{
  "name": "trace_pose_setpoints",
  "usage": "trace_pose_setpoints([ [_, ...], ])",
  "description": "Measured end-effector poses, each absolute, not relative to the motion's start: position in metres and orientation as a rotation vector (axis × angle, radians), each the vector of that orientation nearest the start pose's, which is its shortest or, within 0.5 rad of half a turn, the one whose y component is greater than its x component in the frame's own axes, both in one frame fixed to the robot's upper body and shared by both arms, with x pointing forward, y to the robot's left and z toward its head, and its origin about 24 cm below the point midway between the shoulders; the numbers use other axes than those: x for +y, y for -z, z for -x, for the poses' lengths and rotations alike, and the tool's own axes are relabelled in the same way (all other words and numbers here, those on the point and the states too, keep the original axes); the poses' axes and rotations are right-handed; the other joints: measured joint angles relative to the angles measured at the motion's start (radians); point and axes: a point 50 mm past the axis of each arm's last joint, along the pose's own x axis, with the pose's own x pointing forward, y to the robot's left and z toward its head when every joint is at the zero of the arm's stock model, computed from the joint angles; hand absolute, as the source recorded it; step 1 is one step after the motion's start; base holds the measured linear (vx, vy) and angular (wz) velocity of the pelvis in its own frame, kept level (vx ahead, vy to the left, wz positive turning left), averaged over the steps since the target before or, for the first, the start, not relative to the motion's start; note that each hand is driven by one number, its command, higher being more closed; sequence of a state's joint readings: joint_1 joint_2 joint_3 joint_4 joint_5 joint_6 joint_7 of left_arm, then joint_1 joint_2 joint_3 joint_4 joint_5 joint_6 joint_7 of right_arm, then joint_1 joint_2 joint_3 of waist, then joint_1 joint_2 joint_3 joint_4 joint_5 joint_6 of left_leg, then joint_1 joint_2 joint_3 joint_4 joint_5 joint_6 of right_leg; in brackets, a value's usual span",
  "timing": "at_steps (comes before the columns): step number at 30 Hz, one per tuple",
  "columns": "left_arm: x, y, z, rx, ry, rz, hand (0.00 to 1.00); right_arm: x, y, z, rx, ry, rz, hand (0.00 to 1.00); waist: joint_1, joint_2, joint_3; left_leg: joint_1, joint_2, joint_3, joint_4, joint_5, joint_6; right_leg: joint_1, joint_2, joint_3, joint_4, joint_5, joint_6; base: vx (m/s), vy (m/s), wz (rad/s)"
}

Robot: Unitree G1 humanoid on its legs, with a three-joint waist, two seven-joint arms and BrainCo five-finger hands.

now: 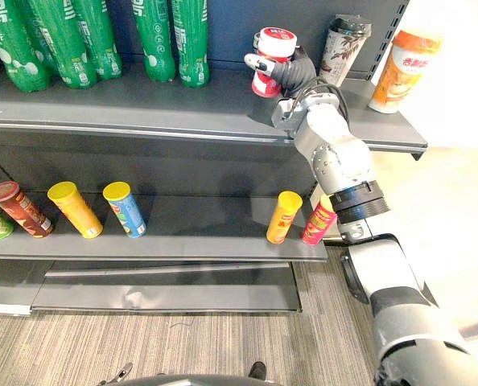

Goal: Put the gum and the chips on the shelf.

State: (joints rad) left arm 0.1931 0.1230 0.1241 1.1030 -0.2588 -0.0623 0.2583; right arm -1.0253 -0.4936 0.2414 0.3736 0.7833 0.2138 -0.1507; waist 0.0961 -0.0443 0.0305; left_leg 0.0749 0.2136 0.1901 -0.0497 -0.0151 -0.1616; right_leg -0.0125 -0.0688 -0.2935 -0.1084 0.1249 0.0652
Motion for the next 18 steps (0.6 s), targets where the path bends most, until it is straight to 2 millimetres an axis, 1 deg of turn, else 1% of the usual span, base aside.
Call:
trace_pose_setpoints([
  [8, 0.228, 0.165, -0.037, 1.196, -0.614, 0.026, 0.0, -0.149, -0.262, -0.388, -0.278, -0.181, -0.164, 1.0, 0.004, 0.003, 0.02, -0.001, -0.001, -0.012, 0.001, 0.002, 0.001, 0.006, -0.001, -0.01, -0.003, 0.0, 0.0, 0.0, 0.008, 0.04],
  [11, 0.228, 0.165, -0.038, 1.194, -0.609, 0.029, 0.0, -0.152, -0.256, -0.39, -0.259, -0.166, -0.165, 1.0, 0.013, 0.004, 0.029, -0.001, -0.001, -0.013, 0.001, 0.003, 0.001, 0.008, -0.002, -0.012, -0.002, 0.0, 0.0, 0.0, 0.0, 0.0],
  [13, 0.228, 0.165, -0.039, 1.194, -0.604, 0.029, 0.0, -0.153, -0.256, -0.39, -0.27, -0.16, -0.151, 1.0, 0.014, 0.006, 0.032, 0.0, -0.003, -0.014, -0.002, 0.003, 0.001, 0.009, -0.003, -0.013, 0.001, -0.001, 0.0, 0.0, 0.008, 0.02],
  [15, 0.227, 0.163, -0.043, 1.175, -0.594, 0.031, 0.0, -0.162, -0.254, -0.389, -0.283, -0.13, -0.172, 1.0, 0.017, 0.007, 0.036, 0.003, -0.008, -0.019, -0.008, 0.004, 0.002, 0.018, -0.008, -0.019, 0.0, -0.005, 0.005, 0.0, 0.027, 0.08],
  [16, 0.227, 0.163, -0.044, 1.173, -0.59, 0.029, 0.0, -0.163, -0.253, -0.389, -0.287, -0.127, -0.176, 1.0, 0.017, 0.007, 0.037, 0.003, -0.01, -0.021, -0.013, 0.006, 0.003, 0.018, -0.011, -0.021, 0.0, -0.005, 0.005, 0.0, 0.026, 0.09],
  [18, 0.227, 0.163, -0.046, 1.165, -0.584, 0.03, 0.0, -0.171, -0.245, -0.39, -0.285, -0.099, -0.174, 1.0, 0.015, 0.006, 0.04, 0.003, -0.019, -0.028, -0.019, 0.011, 0.005, 0.019, -0.019, -0.025, 0.0, -0.005, 0.006, 0.0, 0.029, 0.09],
])
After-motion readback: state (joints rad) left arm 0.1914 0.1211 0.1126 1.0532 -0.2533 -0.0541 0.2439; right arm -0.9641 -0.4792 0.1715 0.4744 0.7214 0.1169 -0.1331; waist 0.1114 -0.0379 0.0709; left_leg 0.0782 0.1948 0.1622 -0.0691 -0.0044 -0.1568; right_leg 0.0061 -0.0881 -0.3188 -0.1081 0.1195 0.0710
